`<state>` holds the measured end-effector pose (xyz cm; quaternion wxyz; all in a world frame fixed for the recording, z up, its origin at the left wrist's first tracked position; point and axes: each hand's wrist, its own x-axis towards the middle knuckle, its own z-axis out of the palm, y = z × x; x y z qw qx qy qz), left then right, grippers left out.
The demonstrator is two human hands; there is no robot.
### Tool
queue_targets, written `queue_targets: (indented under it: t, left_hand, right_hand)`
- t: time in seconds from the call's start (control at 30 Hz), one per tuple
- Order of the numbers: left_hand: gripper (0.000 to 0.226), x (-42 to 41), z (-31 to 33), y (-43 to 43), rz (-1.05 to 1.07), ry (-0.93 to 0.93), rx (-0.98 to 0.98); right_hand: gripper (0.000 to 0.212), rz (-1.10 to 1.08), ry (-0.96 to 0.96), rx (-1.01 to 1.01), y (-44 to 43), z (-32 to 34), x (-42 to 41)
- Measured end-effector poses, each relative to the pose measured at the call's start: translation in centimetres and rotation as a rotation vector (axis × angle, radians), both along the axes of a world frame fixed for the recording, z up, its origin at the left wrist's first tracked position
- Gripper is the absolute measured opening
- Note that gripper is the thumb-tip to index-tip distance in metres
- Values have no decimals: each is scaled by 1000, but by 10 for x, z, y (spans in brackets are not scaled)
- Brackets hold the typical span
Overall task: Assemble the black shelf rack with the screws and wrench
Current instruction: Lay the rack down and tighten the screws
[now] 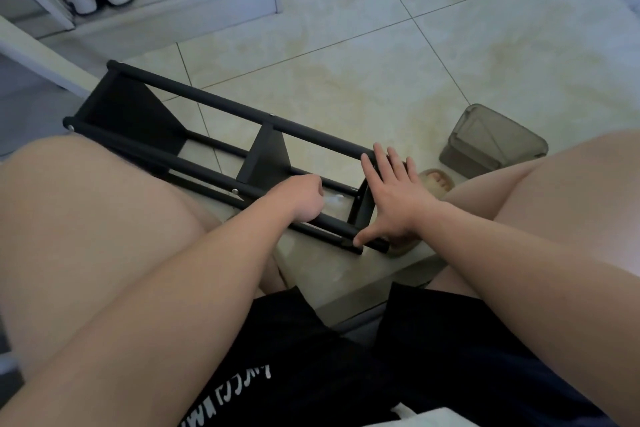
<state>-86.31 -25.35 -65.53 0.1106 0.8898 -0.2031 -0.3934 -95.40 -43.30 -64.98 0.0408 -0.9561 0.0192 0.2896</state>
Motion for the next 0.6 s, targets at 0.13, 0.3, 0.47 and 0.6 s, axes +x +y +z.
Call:
queue_targets:
  t: [0.13,0.3,0.47,0.6]
  left_hand:
    - [15,7,1,-6,47,16,-98]
    - [22,9,-1,-15,15,70,-114]
    - [19,12,-7,-22,-16,166,-139]
    - [19,17,-11,-31,41,240,-148]
  right_hand:
    - [161,-7,6,11,1,2,0]
    - [164,-40,-19,40,1,1,0]
    - [169,-174,-53,60,-6,-3,-5]
    - [167,-182,-23,65,-10,-6,-6]
